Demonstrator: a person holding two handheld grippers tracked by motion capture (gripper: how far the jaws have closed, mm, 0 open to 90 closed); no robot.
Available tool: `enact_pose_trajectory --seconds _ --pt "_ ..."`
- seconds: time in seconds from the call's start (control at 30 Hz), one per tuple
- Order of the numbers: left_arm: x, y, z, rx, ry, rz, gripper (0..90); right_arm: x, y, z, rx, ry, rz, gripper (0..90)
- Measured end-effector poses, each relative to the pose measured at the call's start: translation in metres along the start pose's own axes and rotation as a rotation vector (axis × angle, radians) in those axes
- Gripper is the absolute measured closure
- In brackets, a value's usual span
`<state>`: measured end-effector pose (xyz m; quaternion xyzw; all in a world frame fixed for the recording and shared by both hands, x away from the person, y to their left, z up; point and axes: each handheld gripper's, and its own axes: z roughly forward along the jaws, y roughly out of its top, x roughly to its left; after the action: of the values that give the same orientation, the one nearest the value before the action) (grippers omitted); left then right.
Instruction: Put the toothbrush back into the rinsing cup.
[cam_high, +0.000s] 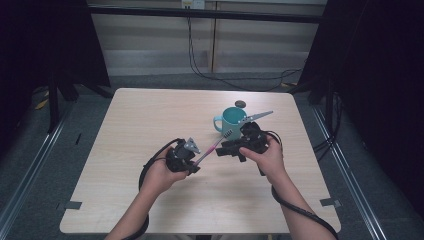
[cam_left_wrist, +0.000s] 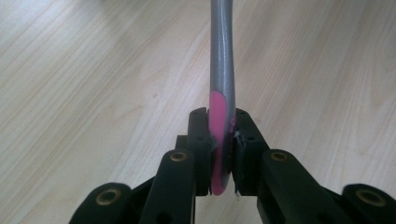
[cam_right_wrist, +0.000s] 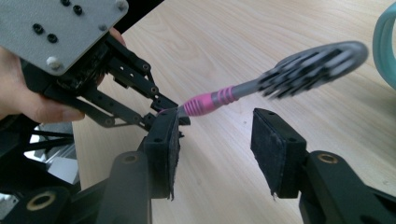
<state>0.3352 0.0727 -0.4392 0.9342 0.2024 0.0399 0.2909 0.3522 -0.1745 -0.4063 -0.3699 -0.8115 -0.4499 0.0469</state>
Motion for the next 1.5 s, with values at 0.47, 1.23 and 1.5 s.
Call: enact_pose_trajectory --seconds 0.47,1.23,1.5 --pt "-0.004 -0.001 0.006 -0.029 -0.019 -0.024 80.4 -0.003 -0.002 -0.002 -0.072 0.007 0.079 59.3" --pt "-0.008 0.006 0.009 -0.081 -0.056 -0.071 80.4 -0.012 -0.008 -0.005 -0.200 0.067 0.187 67.6" --pt "-0.011 0.005 0.013 -0.094 -0.062 -0.088 80.3 -0.011 -0.007 -0.003 -0.208 0.077 0.193 72.1"
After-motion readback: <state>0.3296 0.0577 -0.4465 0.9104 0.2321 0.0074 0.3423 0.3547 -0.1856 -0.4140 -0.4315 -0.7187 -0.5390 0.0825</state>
